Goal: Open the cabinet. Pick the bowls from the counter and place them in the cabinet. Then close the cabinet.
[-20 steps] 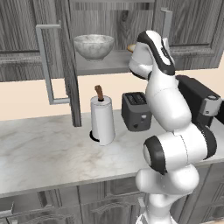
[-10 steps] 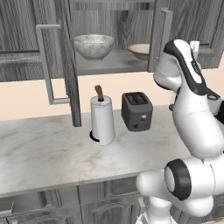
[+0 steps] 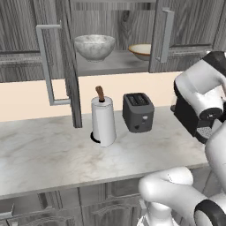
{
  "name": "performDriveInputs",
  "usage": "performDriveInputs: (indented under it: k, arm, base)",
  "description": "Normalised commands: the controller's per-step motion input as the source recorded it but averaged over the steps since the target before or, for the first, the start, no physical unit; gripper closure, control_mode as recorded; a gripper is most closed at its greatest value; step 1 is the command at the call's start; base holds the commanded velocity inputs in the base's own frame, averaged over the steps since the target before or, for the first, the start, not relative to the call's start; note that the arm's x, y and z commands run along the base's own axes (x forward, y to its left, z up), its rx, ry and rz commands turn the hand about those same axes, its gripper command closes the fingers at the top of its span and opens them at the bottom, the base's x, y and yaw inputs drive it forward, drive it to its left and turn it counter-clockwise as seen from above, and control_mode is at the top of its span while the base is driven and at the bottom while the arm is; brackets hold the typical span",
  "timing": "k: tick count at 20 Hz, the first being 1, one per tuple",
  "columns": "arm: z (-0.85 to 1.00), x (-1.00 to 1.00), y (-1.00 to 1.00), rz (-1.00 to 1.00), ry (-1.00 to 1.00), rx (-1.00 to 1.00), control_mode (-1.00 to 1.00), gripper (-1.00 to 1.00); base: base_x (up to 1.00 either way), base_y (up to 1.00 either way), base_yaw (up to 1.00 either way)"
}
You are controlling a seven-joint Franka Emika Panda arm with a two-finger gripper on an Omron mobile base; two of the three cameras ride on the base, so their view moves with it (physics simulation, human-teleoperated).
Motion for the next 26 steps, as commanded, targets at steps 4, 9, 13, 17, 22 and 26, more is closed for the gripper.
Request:
performDriveInputs:
  k: [4,9,13,17,22,26]
  arm:
    - [0.58,-1.00,0.22,0.14,-0.13,0.00,-1.00,-1.00]
    - [0.77,-1.00,0.49,0.04,-0.13,0.04,-1.00,-1.00]
    - [0.51,-1.00,0.82,0.00,-0.10,0.14,-1.00,-1.00]
    - [0.12,-1.00,1.00,0.00,-0.20,0.11,-1.00,-1.00]
    - [0.05,-1.00,0.94,0.00,-0.31,0.06,-1.00,-1.00]
    - [0.20,-1.00,0.92,0.00,-0.34,0.00,-1.00,-1.00]
  base:
    - [0.00,0.00,0.00]
    - [0.00,0.00,0.00]
    - [0.00,0.00,0.00]
    - [0.00,0.00,0.00]
    - [0.00,0.00,0.00]
    - [0.00,0.00,0.00]
